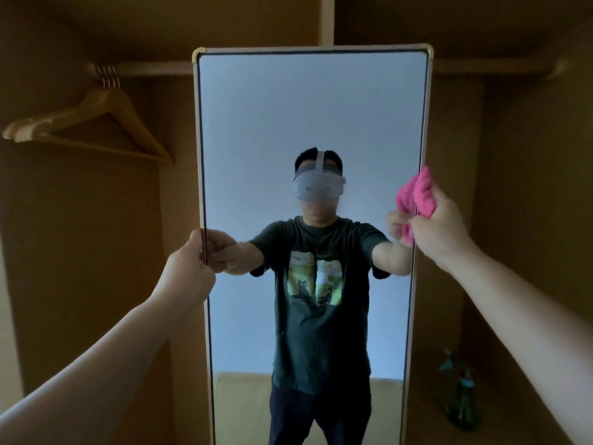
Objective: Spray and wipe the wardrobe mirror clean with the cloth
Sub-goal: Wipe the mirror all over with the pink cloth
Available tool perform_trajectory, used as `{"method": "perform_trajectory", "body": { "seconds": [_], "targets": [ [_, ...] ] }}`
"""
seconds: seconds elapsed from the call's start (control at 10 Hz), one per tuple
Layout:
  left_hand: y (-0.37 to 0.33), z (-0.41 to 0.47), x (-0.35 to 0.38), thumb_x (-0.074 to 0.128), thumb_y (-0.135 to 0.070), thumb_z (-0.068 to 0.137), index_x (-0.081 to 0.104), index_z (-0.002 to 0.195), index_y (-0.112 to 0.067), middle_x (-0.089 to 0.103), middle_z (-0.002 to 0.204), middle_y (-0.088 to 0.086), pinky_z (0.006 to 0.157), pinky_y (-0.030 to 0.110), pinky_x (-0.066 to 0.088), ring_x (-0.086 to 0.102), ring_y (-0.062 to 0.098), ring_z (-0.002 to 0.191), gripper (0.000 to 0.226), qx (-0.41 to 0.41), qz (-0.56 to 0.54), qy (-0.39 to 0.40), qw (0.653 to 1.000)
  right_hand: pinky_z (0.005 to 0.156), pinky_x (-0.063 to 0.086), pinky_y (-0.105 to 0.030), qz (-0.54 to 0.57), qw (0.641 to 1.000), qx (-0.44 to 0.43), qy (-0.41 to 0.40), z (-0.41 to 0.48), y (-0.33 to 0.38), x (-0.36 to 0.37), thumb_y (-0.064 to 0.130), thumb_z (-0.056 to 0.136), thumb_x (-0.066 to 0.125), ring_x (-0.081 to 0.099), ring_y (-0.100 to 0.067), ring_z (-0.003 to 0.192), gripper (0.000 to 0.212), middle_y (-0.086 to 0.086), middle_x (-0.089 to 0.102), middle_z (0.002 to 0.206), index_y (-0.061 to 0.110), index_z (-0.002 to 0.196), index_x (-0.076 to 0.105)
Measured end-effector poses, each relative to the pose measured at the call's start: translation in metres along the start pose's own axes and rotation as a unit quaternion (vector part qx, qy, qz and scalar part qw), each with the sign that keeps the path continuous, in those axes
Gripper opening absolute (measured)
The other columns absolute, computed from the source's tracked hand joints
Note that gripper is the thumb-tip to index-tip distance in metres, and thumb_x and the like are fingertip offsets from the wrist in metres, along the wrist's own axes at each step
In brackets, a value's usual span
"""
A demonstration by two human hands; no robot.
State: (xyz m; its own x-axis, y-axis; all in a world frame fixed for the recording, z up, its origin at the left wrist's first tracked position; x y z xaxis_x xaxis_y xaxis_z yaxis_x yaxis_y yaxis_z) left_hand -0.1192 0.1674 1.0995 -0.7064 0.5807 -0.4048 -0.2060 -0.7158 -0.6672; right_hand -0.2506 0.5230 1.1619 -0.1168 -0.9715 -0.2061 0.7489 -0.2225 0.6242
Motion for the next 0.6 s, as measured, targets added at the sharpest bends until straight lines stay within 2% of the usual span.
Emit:
{"method": "perform_trajectory", "body": {
  "seconds": [0.1,0.2,0.3,0.4,0.5,0.6],
  "targets": [
    [0.018,0.002,0.0,0.049,0.007,0.087,0.046,0.122,-0.006,0.062,0.092,0.012,0.061,0.036,0.056,0.063,0.028,0.081,0.037,-0.011,0.072,-0.004,0.997,0.071,0.06,-0.029,-0.031,0.999,0.005,-0.034,-0.007,-0.005,-0.001,-0.016,0.088,0.037,0.064,-0.024,0.084,0.024,-0.02,0.054,0.097,0.0,0.102,0.047],
    [0.033,-0.001,0.001,0.048,0.007,0.087,0.042,0.13,-0.012,0.062,0.097,0.009,0.053,0.022,0.048,0.064,0.023,0.083,0.047,-0.02,0.091,0.013,0.996,0.071,0.058,-0.039,-0.043,0.998,0.001,-0.045,-0.011,-0.009,0.001,-0.016,0.087,0.038,0.064,-0.017,0.09,0.031,-0.017,0.056,0.098,0.008,0.101,0.052],
    [0.044,-0.005,0.005,0.048,0.006,0.087,0.042,0.132,-0.012,0.061,0.096,0.006,0.05,0.015,0.044,0.062,0.016,0.079,0.049,-0.018,0.1,0.026,0.994,0.064,0.056,-0.036,-0.041,0.998,0.0,-0.055,-0.017,-0.015,0.004,-0.018,0.086,0.036,0.065,-0.018,0.087,0.032,-0.014,0.055,0.091,0.008,0.097,0.051],
    [0.054,-0.014,0.012,0.045,0.007,0.086,0.037,0.14,-0.016,0.06,0.101,0.006,0.043,0.013,0.041,0.061,0.014,0.074,0.058,-0.044,0.104,0.044,0.993,0.066,0.057,-0.025,-0.018,0.998,0.022,-0.055,-0.025,-0.026,0.006,-0.009,0.092,0.037,0.068,-0.011,0.088,0.038,0.003,0.057,0.085,0.026,0.085,0.05],
    [0.066,-0.022,0.021,0.042,0.009,0.084,0.033,0.144,-0.021,0.06,0.116,0.008,0.048,0.016,0.045,0.063,0.017,0.084,0.068,-0.059,0.08,0.068,0.993,0.079,0.059,-0.038,-0.023,0.998,0.049,-0.045,-0.033,-0.038,0.009,-0.004,0.092,0.04,0.067,-0.021,0.098,0.033,-0.006,0.061,0.098,0.025,0.098,0.053],
    [0.075,-0.03,0.027,0.041,0.011,0.084,0.032,0.145,-0.022,0.057,0.126,0.007,0.055,0.016,0.047,0.062,0.017,0.096,0.07,-0.063,0.06,0.079,0.993,0.078,0.059,-0.033,-0.009,0.998,0.052,-0.037,-0.043,-0.042,0.012,-0.007,0.094,0.039,0.068,-0.018,0.098,0.035,-0.01,0.06,0.101,0.022,0.105,0.054]
  ]
}}
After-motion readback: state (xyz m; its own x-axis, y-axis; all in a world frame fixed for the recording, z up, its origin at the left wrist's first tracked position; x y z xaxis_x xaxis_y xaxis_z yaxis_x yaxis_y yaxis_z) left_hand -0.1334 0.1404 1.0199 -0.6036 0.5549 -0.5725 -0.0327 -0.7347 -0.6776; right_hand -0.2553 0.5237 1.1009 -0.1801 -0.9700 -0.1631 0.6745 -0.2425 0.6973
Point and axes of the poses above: each hand's wrist, its own z-axis towards the middle knuckle, its own x-axis out of the palm, y = z × x, the point moved 9 cm from there along z, towards the middle knuckle
